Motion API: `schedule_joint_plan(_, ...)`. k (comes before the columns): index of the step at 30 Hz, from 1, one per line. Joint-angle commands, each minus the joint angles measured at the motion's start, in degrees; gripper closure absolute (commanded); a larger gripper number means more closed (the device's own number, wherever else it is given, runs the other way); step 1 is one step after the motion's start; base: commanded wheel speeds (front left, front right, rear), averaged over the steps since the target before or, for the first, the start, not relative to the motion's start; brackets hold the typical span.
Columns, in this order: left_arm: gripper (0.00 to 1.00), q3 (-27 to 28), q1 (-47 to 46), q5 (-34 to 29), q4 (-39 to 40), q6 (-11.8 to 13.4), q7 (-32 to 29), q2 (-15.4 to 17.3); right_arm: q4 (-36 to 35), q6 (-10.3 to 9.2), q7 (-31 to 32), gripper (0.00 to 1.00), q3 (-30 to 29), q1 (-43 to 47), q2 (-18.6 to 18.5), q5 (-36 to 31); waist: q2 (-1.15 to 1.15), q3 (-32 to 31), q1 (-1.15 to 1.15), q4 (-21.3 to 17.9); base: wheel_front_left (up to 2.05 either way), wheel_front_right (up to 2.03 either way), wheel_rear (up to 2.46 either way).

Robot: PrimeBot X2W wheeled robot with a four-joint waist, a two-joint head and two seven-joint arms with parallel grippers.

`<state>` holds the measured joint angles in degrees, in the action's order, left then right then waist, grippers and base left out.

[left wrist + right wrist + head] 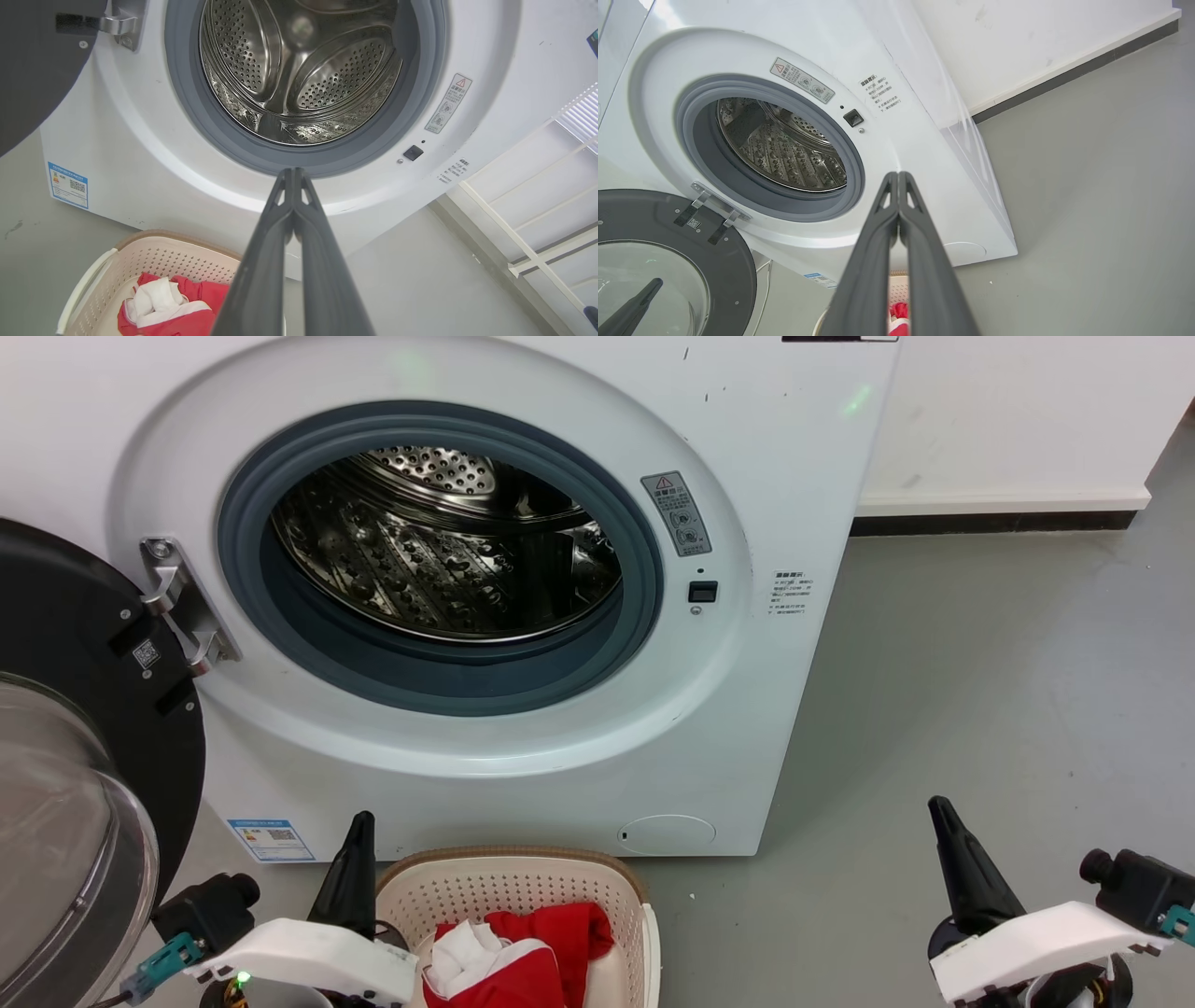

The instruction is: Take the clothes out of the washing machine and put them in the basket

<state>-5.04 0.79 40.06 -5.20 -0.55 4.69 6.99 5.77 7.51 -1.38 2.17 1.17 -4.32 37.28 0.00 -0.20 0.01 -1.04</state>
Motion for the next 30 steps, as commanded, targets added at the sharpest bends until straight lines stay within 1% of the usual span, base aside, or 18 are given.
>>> schedule_joint_plan(1,1.0,0.6,-1.6,2.6,0.2,-0.6,-0.3,0.2,-0.2,0.0,0.2,1.0,-0.4,-1.9,-0.5,2.8,0.0,0.0,0.0,0.0,0.0,0.0,0.0)
schedule_joint_plan(18,1.0,2.6,-3.1,16.0,-1.8,-2.2,-2.4,-0.3,1.8,0.0,1.3,1.0,-1.5,-3.3,-0.7,17.0,0.0,0.1,0.0,0.2,0.0,0.0,0.0)
schedule_joint_plan(30,1.0,3.7,-3.9,23.3,-3.1,-3.2,-3.6,-0.7,3.0,-0.01,2.1,1.0,-2.3,-4.2,-0.8,24.7,0.0,0.1,0.0,0.3,0.0,0.0,0.0)
